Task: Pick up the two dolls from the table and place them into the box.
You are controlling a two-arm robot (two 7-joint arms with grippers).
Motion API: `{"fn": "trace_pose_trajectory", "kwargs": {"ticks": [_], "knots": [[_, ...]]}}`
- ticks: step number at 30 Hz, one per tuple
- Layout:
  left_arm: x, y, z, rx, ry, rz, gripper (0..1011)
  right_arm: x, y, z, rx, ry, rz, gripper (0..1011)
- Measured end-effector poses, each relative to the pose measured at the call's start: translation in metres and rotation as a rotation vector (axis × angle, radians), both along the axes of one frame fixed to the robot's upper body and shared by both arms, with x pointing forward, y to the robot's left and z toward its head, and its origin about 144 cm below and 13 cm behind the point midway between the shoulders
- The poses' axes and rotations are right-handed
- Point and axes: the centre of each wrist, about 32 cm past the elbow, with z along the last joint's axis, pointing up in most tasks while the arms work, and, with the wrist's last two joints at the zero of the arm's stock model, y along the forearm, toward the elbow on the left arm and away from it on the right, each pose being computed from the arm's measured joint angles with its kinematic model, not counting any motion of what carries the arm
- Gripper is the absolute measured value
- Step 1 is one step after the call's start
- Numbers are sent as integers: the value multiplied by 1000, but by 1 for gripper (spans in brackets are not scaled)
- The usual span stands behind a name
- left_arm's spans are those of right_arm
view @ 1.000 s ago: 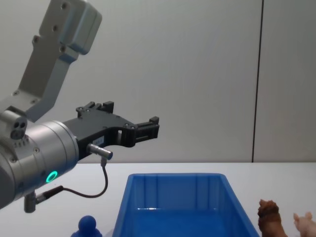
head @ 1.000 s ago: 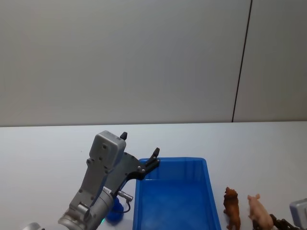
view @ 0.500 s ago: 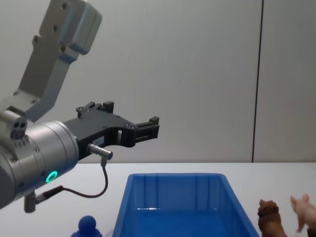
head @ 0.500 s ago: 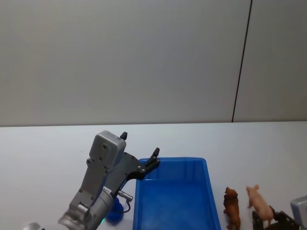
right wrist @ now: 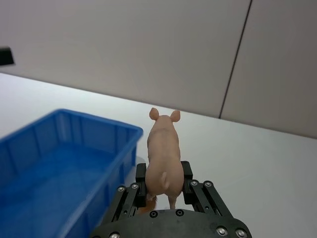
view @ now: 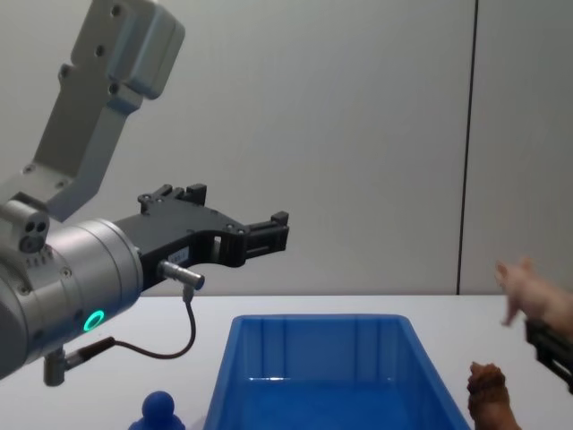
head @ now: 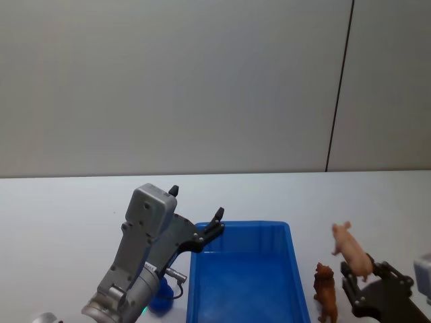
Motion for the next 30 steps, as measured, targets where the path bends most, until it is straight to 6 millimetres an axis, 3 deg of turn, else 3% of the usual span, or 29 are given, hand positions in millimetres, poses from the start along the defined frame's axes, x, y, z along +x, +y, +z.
{"fn": "trace_pose_trajectory", "kwargs": {"ticks": [9,18,22,25,30], "knots": [[0,0,0,0,0,0,1001,12,13,11,51,-26,97,379],[0,0,0,0,0,0,1001,30,37,9,89,12,220,382],[0,0,0,0,0,0,1001,35,43,8,94,24,244,479],[0,0,0,0,0,0,1001,39,49,7,98,37,262,626],[0,0,0,0,0,0,1001,42,52,6,100,48,267,767]]}}
